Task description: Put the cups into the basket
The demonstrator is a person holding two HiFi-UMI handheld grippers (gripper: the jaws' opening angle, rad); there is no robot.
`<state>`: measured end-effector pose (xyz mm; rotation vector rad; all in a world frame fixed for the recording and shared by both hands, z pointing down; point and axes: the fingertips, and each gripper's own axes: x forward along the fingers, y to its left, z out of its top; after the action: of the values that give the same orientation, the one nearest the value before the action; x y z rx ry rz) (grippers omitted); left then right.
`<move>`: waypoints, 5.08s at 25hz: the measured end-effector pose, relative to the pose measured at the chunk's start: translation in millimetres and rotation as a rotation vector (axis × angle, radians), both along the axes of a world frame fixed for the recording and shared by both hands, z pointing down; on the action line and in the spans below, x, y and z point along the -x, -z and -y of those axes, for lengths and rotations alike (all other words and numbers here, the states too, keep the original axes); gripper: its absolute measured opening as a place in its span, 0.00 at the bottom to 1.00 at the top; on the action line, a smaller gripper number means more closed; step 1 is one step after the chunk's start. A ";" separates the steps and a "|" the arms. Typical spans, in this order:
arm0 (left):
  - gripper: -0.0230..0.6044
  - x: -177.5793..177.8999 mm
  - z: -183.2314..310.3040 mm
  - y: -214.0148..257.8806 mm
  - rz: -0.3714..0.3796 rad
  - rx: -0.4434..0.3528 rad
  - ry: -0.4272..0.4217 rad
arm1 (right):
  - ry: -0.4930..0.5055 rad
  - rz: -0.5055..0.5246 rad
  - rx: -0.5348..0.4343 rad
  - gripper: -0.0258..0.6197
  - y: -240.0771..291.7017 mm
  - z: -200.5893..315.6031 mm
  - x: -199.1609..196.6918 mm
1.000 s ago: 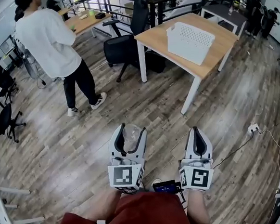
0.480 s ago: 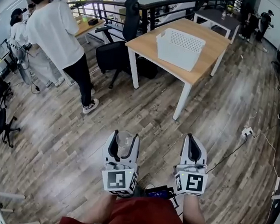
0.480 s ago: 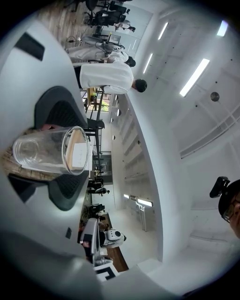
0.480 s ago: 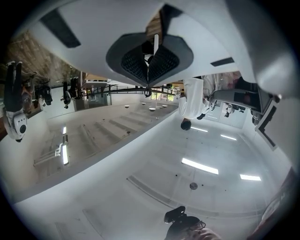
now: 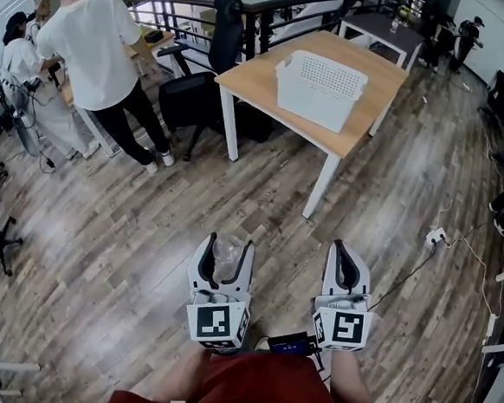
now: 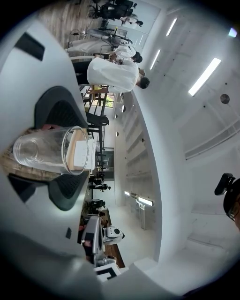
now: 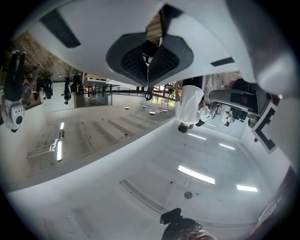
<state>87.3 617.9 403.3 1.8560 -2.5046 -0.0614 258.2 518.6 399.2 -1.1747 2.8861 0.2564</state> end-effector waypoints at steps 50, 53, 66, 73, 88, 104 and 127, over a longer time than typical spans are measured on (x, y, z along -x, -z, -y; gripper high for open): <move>0.49 127.7 171.4 24.9 0.003 -0.015 -0.169 | -0.125 0.051 -0.003 0.06 21.7 165.0 130.6; 0.49 123.2 189.6 26.9 0.004 -0.013 -0.172 | -0.128 0.056 0.001 0.06 20.4 181.9 125.1; 0.49 102.1 265.6 32.2 0.005 -0.003 -0.170 | -0.137 0.074 0.018 0.06 21.8 253.6 100.0; 0.49 91.5 306.0 31.9 -0.002 0.001 -0.164 | -0.132 0.077 0.013 0.06 23.5 292.9 86.1; 0.49 90.7 359.4 30.5 -0.031 -0.019 -0.156 | -0.119 0.063 0.017 0.06 17.6 342.8 82.8; 0.49 163.0 419.4 40.9 -0.039 -0.028 -0.223 | -0.169 0.056 -0.010 0.06 35.2 394.4 154.7; 0.49 247.1 475.8 45.2 -0.047 -0.024 -0.322 | -0.231 0.079 -0.047 0.06 53.4 438.0 244.6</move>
<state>-159.8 142.2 358.1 2.2118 -2.1520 -0.1260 13.6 80.5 345.7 -1.4751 2.6616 0.2716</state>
